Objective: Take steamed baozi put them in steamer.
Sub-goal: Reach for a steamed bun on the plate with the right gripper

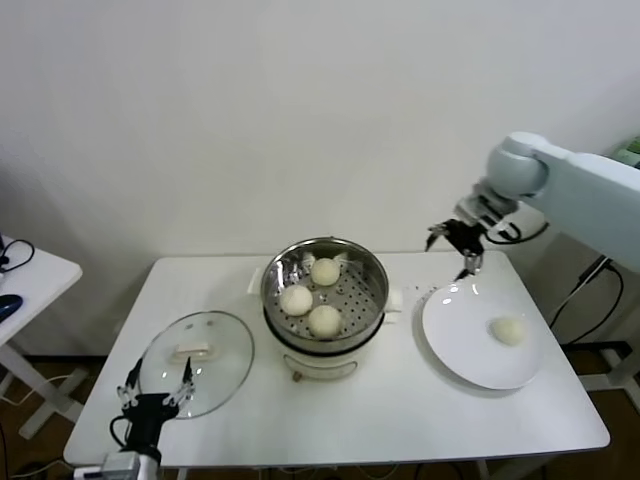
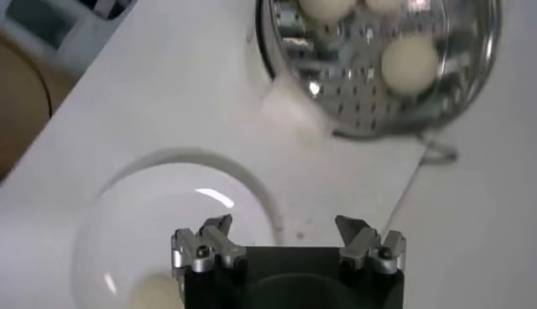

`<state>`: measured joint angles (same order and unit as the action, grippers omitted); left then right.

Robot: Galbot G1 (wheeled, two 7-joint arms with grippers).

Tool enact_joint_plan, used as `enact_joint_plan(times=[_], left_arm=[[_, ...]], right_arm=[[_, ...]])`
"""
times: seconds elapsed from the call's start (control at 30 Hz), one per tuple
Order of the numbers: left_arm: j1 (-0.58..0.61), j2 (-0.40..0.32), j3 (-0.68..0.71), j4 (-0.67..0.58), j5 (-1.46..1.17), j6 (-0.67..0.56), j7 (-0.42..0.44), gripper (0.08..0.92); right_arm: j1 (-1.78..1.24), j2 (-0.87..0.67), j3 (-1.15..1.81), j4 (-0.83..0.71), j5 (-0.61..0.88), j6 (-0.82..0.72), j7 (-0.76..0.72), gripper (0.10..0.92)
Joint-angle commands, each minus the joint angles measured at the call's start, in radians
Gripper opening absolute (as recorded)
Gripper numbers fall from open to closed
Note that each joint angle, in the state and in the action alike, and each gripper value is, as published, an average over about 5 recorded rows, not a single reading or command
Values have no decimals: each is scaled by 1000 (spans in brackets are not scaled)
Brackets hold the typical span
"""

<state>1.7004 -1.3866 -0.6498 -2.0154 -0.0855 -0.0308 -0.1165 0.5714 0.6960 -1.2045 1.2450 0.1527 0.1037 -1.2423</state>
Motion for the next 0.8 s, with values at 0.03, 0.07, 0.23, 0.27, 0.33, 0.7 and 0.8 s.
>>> enact_joint_plan(times=[0.03,0.07,0.23,0.27,0.33,0.7,0.8], left_arm=[[-6,-10,-6,-22,-19,-24,93,823],[-4,-11,-7,-23,-13,-23,95,823],[7,-21,-12,-26,4,-15,89,823],[9,-24,-14,-26,6,-11,84,823],[14,-28,-17,-25,11,-4,74,823],[17,-33,-24,-10,16,11,61,823],[17,-33,-25,-10,18,13,59,823]], right_arm=[[-460,-170,413,-230,-139,-100,-3,823],[-493,-161,451,-250,-178,-85,-3,823],[-601,-89,601,-357,-389,10,3,823],[-619,-69,632,-383,-443,35,4,823],[-646,-29,687,-436,-537,75,4,823],[-673,111,741,-578,-613,98,6,823],[-670,135,737,-600,-617,99,5,823]])
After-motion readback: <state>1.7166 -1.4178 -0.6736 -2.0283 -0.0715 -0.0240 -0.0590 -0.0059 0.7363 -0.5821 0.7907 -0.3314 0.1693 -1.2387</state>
